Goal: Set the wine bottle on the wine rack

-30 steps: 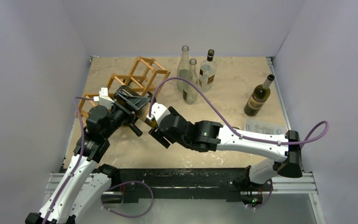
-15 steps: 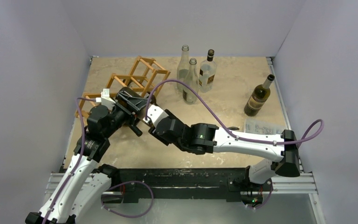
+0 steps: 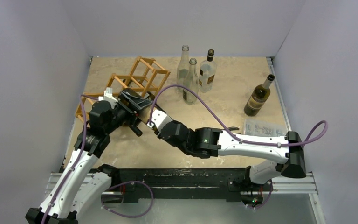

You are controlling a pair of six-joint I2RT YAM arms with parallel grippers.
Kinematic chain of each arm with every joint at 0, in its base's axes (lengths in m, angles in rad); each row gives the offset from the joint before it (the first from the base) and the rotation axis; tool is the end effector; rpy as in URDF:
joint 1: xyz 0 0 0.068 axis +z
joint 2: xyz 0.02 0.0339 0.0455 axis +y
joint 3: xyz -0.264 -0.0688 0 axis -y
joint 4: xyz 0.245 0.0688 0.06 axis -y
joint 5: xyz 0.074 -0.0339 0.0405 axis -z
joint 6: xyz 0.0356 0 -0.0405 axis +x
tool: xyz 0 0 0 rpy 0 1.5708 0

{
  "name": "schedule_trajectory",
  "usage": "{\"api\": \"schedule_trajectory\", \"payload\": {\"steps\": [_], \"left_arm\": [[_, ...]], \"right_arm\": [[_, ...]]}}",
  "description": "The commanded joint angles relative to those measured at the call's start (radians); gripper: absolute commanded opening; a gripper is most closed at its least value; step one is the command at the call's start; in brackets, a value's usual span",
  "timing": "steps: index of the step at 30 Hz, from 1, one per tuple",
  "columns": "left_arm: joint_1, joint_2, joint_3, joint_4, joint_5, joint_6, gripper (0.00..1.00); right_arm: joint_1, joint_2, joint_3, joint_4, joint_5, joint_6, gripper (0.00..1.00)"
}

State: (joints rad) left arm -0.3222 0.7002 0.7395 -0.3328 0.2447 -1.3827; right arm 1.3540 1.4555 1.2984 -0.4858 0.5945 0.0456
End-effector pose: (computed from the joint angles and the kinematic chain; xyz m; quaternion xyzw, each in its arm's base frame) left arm 0.1533 -0.0603 0.3218 -0.3403 0.7243 -0.5099 0.3156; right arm 0.0891 0.3120 0.3346 -0.4163 0.7583 0.0752 0.4960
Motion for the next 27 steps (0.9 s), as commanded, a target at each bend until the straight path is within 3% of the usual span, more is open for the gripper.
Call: {"api": "schedule_trajectory", "payload": {"steps": [1,6,9,10,22,27], "left_arm": [[-0.009,0.024,0.102,0.015,0.131,-0.014,0.35],[-0.009,0.067,0.097,-0.02,0.195,-0.002,0.59],[-0.009,0.074,0.087,-0.032,0.206,0.003,0.92],[-0.009,0.074,0.088,-0.037,0.206,0.009,0.98],[-0.009,0.088,0.13,-0.181,0.152,0.112,1.0],[-0.005,0.063,0.211,-0.359,0.051,0.237,1.0]], "right_arm": [[-0.003,-0.067,-0.031,0.083,0.092,0.009,0.0],[-0.004,-0.104,-0.063,0.068,0.113,0.061,0.0],[-0.004,-0.125,-0.082,0.051,0.114,0.096,0.0],[-0.004,-0.132,-0.089,0.043,0.114,0.107,0.0],[-0.004,-0.247,-0.197,0.002,0.116,0.222,0.0],[-0.006,-0.282,-0.248,-0.053,0.144,0.27,0.0]]}}
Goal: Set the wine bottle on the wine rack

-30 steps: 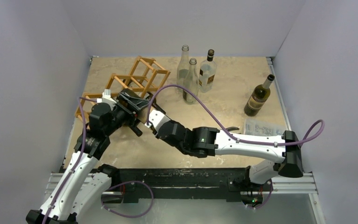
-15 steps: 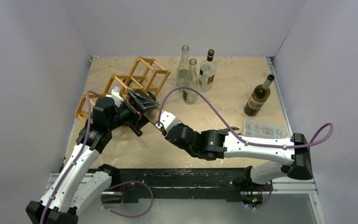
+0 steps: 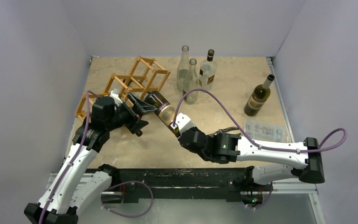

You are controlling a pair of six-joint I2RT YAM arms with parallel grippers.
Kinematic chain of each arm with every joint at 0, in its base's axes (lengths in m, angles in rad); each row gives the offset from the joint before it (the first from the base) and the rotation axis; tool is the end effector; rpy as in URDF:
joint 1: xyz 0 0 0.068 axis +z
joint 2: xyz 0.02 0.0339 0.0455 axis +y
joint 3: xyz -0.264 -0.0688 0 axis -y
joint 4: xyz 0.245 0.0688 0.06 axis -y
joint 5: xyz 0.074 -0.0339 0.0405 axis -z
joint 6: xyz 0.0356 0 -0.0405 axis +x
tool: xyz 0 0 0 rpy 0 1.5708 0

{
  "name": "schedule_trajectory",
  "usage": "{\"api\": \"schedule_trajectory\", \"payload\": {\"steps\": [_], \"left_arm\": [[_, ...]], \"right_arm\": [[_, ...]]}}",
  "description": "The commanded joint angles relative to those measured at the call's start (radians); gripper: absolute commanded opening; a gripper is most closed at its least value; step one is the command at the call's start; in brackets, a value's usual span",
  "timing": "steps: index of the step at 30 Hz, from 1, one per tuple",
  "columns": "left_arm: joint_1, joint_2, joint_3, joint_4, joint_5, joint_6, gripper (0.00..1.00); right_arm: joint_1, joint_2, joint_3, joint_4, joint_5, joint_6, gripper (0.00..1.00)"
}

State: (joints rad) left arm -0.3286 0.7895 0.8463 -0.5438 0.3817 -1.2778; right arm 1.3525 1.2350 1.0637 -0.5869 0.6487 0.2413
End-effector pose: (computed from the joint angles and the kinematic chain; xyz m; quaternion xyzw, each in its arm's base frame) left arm 0.1565 -0.0674 0.3247 -0.2974 0.7929 -0.4772 0.2347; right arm 0.0771 0.2482 0.3097 -0.3522 0.8062 0.0633 0.4712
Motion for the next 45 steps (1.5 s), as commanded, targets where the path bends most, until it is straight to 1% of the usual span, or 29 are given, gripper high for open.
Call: {"api": "schedule_trajectory", "payload": {"steps": [1,4,7,12,16,19,25,32,39,45], "left_arm": [[0.005,-0.028,0.136,-0.196,-0.115,0.19,1.0],[0.012,-0.048,0.227,-0.324,-0.221,0.313,1.0],[0.013,-0.091,0.31,-0.397,-0.333,0.42,1.0],[0.013,-0.189,0.401,-0.425,-0.476,0.561,1.0],[0.013,-0.25,0.454,-0.43,-0.527,0.641,1.0],[0.011,-0.284,0.487,-0.44,-0.547,0.688,1.0],[0.011,-0.324,0.517,-0.46,-0.584,0.746,1.0],[0.011,-0.37,0.545,-0.514,-0.639,0.791,1.0],[0.011,-0.413,0.556,-0.534,-0.668,0.813,1.0],[0.011,-0.426,0.546,-0.538,-0.668,0.812,1.0]], "right_arm": [[-0.005,-0.066,-0.027,0.051,0.082,0.079,0.0],[-0.007,-0.059,-0.052,0.054,0.074,0.102,0.0],[-0.024,-0.032,-0.057,0.051,0.076,0.115,0.0],[-0.085,0.017,-0.032,0.085,0.044,0.085,0.0],[-0.162,0.065,0.012,0.102,0.0,0.055,0.0],[-0.197,0.102,0.046,0.124,-0.016,0.012,0.0],[-0.233,0.217,0.149,0.131,-0.013,-0.073,0.0],[-0.267,0.326,0.249,0.121,-0.011,-0.106,0.0],[-0.282,0.376,0.292,0.109,0.0,-0.12,0.0],[-0.301,0.381,0.296,0.111,-0.001,-0.137,0.0]]}}
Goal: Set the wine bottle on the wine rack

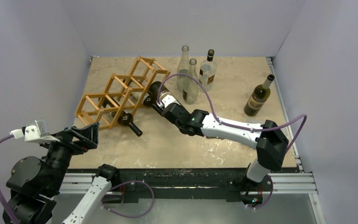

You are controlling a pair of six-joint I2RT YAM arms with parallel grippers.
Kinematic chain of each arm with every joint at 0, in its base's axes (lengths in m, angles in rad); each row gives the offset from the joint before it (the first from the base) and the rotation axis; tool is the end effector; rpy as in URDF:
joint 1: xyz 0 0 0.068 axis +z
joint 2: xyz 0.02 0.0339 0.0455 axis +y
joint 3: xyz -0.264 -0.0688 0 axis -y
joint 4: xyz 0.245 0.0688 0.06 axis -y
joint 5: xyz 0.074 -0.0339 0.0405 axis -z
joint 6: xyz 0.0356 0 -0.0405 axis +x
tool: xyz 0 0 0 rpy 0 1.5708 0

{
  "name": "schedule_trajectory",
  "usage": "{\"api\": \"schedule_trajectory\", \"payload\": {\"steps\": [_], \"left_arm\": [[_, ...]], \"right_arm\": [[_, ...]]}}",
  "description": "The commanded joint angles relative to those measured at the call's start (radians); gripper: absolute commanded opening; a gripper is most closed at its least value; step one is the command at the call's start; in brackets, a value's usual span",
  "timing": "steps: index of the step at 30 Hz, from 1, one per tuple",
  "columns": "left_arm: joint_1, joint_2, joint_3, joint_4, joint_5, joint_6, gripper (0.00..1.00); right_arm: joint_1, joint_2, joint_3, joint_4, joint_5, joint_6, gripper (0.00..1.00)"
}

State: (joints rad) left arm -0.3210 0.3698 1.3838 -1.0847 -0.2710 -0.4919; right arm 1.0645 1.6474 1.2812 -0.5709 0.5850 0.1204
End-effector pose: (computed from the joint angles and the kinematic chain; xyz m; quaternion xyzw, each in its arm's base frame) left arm -0.0346 0.0215 0.4410 -0.1536 0.7144 -0.1762 0.6595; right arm 0.1878 0.2982 0.2615 -0.3337 0.8512 -0.0607 0.4005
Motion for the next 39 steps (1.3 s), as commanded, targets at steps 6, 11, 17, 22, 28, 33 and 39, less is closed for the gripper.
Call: {"api": "schedule_trajectory", "payload": {"steps": [6,11,17,22,28,33,39], "left_arm": [[0.003,-0.006,0.001,0.01,-0.011,0.023,1.0],[0.003,-0.005,0.001,0.01,-0.01,0.021,1.0],[0.003,-0.005,0.001,0.011,-0.01,0.019,1.0],[0.003,-0.003,0.001,0.011,-0.007,0.019,1.0],[0.003,-0.007,0.003,0.008,-0.002,0.018,1.0],[0.003,-0.015,0.004,0.003,-0.004,0.02,1.0],[0.003,-0.019,0.004,-0.002,0.004,0.014,1.0]], "right_arm": [[-0.031,-0.019,0.099,0.096,0.064,-0.044,0.0],[-0.048,-0.005,0.105,0.1,0.069,-0.066,0.0],[-0.061,0.001,0.105,0.122,0.062,-0.095,0.0],[-0.071,0.016,0.123,0.149,0.048,-0.116,0.0],[-0.088,0.052,0.17,0.169,0.027,-0.152,0.0],[-0.098,0.089,0.212,0.196,0.022,-0.178,0.0],[-0.109,0.15,0.267,0.251,-0.005,-0.221,0.0]]}}
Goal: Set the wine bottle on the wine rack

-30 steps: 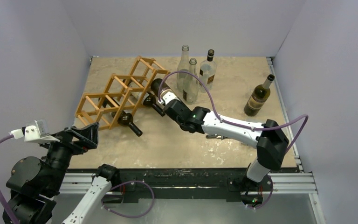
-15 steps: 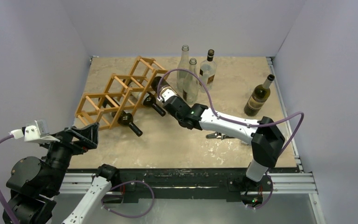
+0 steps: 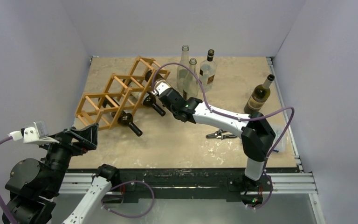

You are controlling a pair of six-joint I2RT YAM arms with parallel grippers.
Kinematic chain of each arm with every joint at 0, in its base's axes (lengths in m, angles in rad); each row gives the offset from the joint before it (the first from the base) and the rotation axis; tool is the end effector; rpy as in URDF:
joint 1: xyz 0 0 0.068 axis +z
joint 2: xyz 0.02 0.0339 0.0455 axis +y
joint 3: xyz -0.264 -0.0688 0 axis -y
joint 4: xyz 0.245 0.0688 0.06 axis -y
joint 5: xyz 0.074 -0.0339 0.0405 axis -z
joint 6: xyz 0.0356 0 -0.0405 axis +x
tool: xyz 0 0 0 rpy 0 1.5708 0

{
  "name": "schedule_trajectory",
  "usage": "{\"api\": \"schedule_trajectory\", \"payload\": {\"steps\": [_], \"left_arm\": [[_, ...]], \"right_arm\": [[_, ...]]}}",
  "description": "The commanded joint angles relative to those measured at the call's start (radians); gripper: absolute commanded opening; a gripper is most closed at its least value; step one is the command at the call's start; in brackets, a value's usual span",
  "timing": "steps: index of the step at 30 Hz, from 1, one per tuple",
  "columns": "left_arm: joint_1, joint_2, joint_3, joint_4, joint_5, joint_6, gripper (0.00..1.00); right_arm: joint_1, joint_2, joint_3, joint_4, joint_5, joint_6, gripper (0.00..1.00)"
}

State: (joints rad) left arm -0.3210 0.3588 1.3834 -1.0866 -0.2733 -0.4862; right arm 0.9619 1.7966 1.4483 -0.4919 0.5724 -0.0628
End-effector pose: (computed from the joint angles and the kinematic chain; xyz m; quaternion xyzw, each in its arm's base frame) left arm -0.0379 0.0227 0.4400 -0.1525 0.7117 -0.1752 0.6629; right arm 0.2442 0.3164 0.2662 -0.3514 0.8304 -0.0886 0.4232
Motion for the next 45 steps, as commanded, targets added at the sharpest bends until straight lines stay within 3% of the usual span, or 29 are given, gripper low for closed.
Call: {"api": "schedule_trajectory", "payload": {"steps": [1,10,45], "left_arm": [[0.003,-0.009,0.005,-0.001,0.007,0.008,1.0],[0.003,-0.015,0.022,-0.017,-0.007,0.017,1.0],[0.003,-0.023,0.02,-0.03,0.018,-0.018,1.0]], "right_arm": [[-0.008,0.012,0.105,0.182,0.005,-0.051,0.0],[-0.038,0.087,0.164,0.248,-0.007,-0.094,0.0],[-0.089,0.291,0.432,0.254,-0.086,-0.173,0.0]]}}
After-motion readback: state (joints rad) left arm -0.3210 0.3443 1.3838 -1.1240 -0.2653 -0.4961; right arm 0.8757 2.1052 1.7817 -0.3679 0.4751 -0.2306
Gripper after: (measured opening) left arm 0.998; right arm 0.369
